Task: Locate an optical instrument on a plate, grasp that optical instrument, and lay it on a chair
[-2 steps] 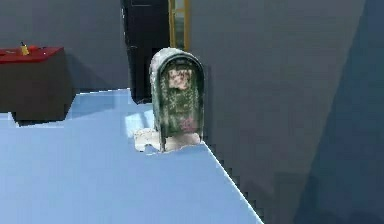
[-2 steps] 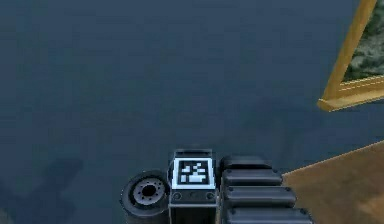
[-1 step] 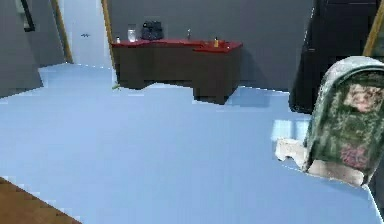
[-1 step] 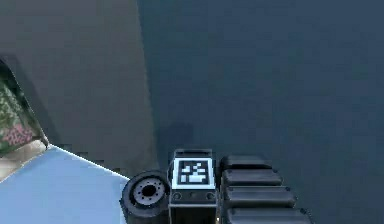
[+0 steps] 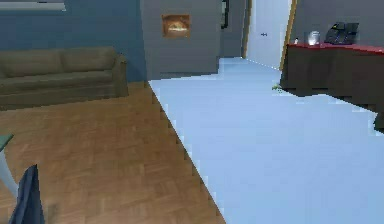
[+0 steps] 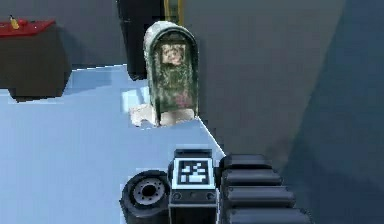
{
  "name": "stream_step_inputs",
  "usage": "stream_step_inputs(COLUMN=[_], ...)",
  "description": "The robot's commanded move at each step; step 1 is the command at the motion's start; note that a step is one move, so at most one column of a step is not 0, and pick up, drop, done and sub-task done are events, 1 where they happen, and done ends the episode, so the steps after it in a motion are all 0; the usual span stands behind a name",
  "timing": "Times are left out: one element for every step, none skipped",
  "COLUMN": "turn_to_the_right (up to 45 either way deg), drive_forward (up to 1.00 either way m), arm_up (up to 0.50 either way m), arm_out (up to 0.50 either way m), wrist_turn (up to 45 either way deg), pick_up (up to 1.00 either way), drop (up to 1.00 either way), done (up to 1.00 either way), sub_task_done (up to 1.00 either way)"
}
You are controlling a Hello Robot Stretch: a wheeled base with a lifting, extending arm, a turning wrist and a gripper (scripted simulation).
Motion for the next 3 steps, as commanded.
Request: stream_step_inputs(turn_to_the_right=[-12.0,0.0,45.0], drive_forward=[0.0,0.4,0.0], arm_up=[0.0,0.0,0.0], arm_out=[0.0,0.0,0.0], wrist_turn=[0.0,0.0,0.0], pick_up=[0.0,0.0,0.0], drop=[0.0,0.0,0.0], done=[0.0,0.0,0.0], sub_task_done=[0.0,0.0,0.0])
